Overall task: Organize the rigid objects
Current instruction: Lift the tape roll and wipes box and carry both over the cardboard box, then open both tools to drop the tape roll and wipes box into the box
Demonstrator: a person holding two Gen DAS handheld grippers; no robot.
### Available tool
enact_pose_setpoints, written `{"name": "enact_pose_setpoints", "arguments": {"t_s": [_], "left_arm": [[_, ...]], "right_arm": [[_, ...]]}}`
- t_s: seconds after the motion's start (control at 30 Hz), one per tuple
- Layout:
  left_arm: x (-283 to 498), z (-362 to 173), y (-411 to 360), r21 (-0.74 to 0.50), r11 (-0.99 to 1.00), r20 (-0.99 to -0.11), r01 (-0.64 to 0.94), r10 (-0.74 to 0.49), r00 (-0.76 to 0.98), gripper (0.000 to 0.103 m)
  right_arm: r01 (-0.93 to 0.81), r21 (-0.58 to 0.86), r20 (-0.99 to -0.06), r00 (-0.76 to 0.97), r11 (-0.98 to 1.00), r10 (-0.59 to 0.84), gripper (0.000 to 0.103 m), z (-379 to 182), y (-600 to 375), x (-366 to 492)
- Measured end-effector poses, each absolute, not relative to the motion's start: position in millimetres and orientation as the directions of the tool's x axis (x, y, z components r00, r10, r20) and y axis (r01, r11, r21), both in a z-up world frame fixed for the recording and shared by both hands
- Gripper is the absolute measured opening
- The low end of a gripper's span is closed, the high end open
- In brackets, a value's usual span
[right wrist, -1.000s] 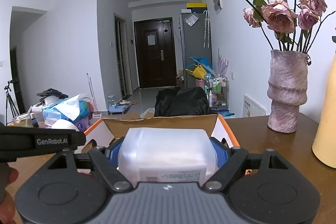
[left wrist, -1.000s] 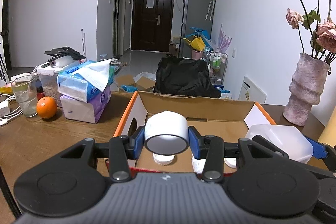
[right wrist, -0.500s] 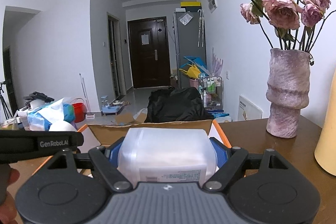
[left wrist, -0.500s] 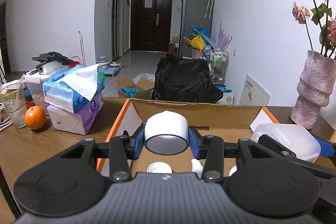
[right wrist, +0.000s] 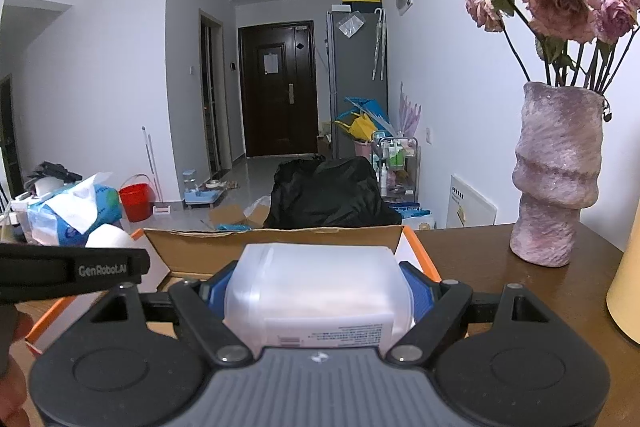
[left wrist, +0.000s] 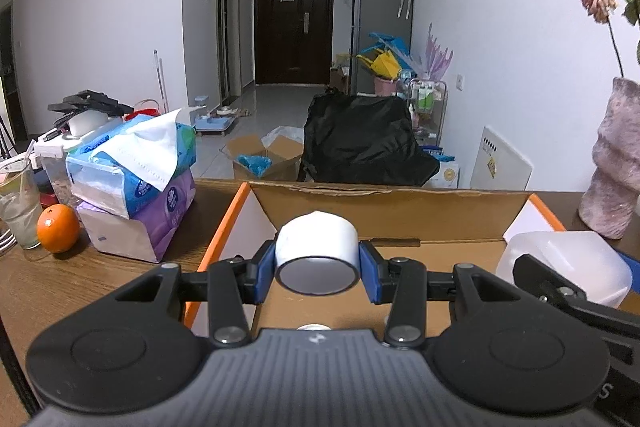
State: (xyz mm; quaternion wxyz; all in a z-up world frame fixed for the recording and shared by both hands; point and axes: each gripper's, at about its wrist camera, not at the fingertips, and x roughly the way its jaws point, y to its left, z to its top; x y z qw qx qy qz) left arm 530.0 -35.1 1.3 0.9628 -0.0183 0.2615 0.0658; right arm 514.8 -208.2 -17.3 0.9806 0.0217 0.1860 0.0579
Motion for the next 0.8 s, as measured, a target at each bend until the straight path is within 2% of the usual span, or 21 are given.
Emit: {"name": "enact_pose_setpoints", "arguments": {"t_s": [0.8], "left_arm": [[557.8, -19.8, -30.9, 0.074, 0.992, -0.564, -0.107, 0.13, 0.815, 0.045]], "right_arm": [[-0.095, 0.032, -0.417, 0.903, 0.995, 0.099, 0.081, -35.0, -209.3, 540.8]]}}
